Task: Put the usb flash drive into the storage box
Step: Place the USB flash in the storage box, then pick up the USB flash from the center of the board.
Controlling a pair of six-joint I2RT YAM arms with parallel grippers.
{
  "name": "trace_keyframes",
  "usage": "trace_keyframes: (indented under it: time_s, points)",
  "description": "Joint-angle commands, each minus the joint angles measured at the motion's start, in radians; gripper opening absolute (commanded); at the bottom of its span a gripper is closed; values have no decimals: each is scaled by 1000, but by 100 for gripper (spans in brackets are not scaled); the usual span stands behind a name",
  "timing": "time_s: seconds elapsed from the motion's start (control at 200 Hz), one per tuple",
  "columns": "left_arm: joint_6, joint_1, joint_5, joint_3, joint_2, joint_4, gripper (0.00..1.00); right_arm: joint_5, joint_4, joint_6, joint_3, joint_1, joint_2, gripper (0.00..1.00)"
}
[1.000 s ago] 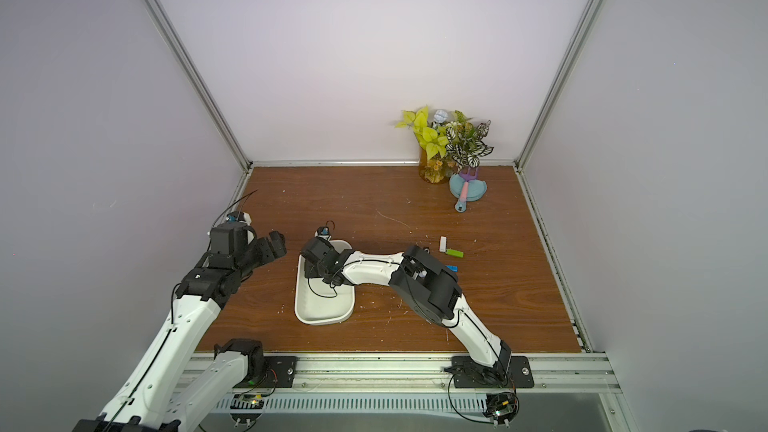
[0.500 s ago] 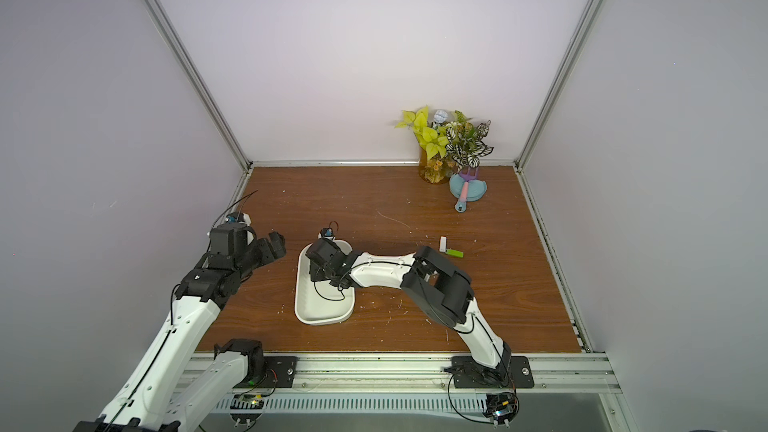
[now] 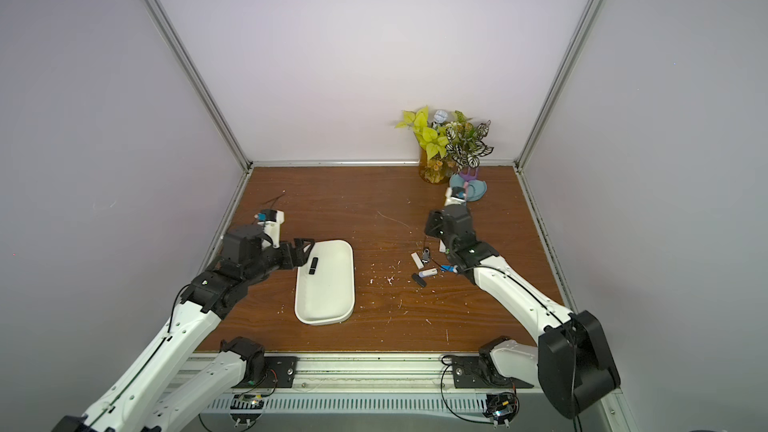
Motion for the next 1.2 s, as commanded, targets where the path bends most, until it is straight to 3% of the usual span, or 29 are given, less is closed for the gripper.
trace_keyframes:
  time_s: [0.0, 0.055, 0.115, 0.25, 0.515, 0.836, 1.196]
  points:
    - [-116, -327, -172, 44, 73, 104, 86, -80, -3, -6, -111, -147, -32, 38]
    - [-178, -479, -293, 90, 192, 111, 85, -121, 24, 10, -154, -234, -31, 38]
    - [-245, -554, -303, 145, 337, 120, 82, -157, 56, 41, -194, -303, -29, 38]
    - [-335, -624, -273, 268, 644, 160, 72, -145, 117, 62, -244, -339, -15, 38]
    - [-391, -664, -221, 556, 1080, 90, 68, -132, 142, 71, -282, -343, -14, 38]
    - [-394, -694, -253, 779, 1310, -4, 67, -145, 164, 72, -298, -343, -19, 38]
    - [-355, -709, -307, 842, 1412, -124, 65, -176, 173, 69, -303, -343, -16, 38]
